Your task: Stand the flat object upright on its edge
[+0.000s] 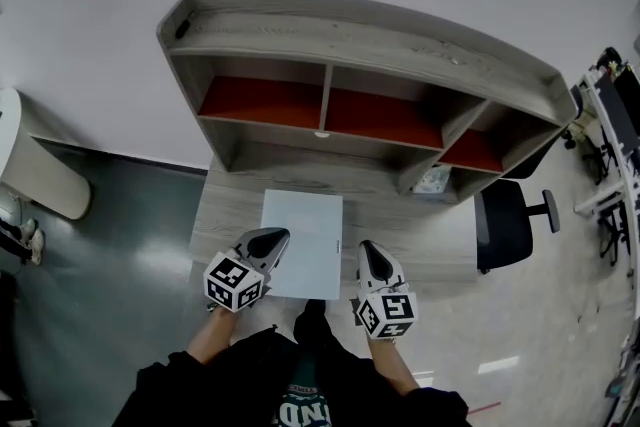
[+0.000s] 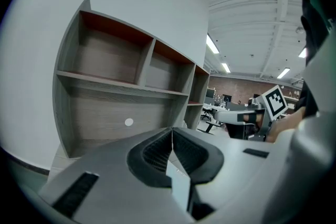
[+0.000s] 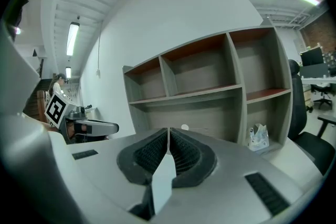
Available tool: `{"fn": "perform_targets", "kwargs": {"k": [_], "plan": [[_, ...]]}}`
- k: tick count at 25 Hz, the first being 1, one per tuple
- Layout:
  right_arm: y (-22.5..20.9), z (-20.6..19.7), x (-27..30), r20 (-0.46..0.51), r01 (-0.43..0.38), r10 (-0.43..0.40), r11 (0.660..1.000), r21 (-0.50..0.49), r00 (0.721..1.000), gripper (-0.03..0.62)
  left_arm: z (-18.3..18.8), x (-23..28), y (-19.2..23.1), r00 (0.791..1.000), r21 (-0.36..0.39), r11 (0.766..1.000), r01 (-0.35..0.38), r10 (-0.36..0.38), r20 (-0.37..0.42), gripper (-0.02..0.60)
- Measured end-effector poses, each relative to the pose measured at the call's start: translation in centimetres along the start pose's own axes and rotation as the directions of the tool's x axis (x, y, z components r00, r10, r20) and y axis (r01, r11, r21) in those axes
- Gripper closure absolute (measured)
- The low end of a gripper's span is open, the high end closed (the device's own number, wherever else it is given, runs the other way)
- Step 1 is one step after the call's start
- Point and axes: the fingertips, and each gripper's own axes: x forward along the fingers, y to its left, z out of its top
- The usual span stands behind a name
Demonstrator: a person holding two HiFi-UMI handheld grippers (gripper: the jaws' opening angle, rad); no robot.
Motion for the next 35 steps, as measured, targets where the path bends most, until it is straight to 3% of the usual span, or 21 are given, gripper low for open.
{"fn": "perform_targets", "kwargs": {"k": [9, 18, 19, 22, 31, 35], "plan": [[-0.5, -1.5, 4.2, -0.096, -0.066, 0.067, 0.998, 0.011, 0.993, 0.557, -0.7, 1.7, 3.1, 0.999, -0.053, 0.998, -0.021, 0.019, -0.031, 0.568], [-0.4, -4.0, 7.5, -0.188, -0.053, 0.066, 0.996, 0.073, 0.980, 0.553, -1.6, 3.1, 5.7, 0.997, -0.104, 0.994, 0.046, -0.052, -0.060, 0.558], [-0.2, -4.6, 7.9, -0.213, -0.066, 0.085, 0.993, 0.094, 0.973, 0.517, -1.9, 3.2, 6.1, 0.996, -0.119, 0.992, 0.047, -0.054, -0.064, 0.552], [0.0, -6.7, 8.5, -0.289, -0.095, 0.134, 0.985, 0.147, 0.948, 0.436, -3.2, 3.5, 7.1, 0.995, -0.166, 0.985, 0.042, -0.057, -0.083, 0.501], [-2.2, -11.0, 10.3, -0.384, -0.066, 0.147, 0.974, 0.218, 0.912, 0.353, -6.9, 4.4, 9.4, 0.984, -0.278, 0.960, -0.017, -0.033, -0.173, 0.299], [-2.8, -14.8, 11.0, -0.477, -0.057, 0.209, 0.948, 0.313, 0.854, 0.347, -9.7, 4.5, 10.9, 0.968, -0.309, 0.947, -0.085, 0.005, -0.251, 0.238]]}}
